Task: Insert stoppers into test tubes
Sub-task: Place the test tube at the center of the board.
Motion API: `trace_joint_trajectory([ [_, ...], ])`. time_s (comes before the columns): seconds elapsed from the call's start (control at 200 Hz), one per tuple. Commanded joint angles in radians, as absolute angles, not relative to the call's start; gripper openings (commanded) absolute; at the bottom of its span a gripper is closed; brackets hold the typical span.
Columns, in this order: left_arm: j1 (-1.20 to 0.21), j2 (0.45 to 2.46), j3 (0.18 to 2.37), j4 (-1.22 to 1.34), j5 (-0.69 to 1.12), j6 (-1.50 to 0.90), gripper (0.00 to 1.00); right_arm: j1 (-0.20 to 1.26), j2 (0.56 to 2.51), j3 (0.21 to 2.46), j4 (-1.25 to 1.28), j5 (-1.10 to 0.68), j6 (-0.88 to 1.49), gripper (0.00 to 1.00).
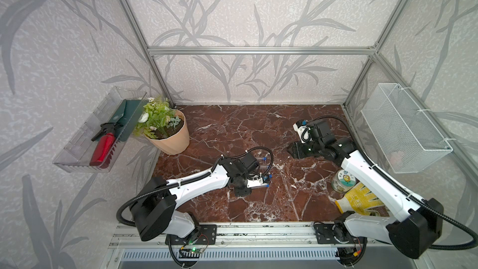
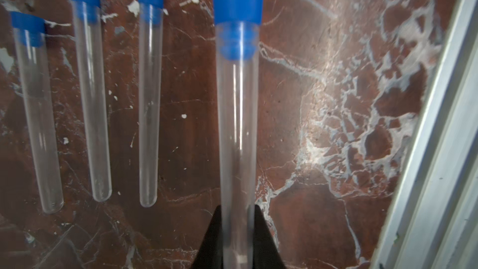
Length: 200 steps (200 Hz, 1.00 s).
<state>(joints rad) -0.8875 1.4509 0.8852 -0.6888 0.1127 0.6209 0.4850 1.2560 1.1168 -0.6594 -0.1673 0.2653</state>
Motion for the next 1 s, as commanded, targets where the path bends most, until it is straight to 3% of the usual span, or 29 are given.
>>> trace_joint_trajectory([
  [0.0, -0.908, 1.509, 0.934, -0.730, 0.001, 0.707, 0.00, 0.484, 1.233, 1.114, -0.684, -0.151, 0.273, 0.58],
  [0.215, -0.908, 1.552, 0.925, -0.613, 0.029, 0.673, 0.00, 0.484, 1.211, 1.101, -0.697, -0.146, 0.270, 0.58],
  [0.565, -0.908, 1.622, 0.926, -0.558, 0.061, 0.637, 0.08, 0.485, 1.194, 1.094, -0.714, -0.144, 0.251, 0.57],
  [0.995, -0.907, 1.661, 0.933, -0.528, 0.041, 0.642, 0.35, 0.484, 1.173, 1.080, -0.731, -0.132, 0.230, 0.59],
])
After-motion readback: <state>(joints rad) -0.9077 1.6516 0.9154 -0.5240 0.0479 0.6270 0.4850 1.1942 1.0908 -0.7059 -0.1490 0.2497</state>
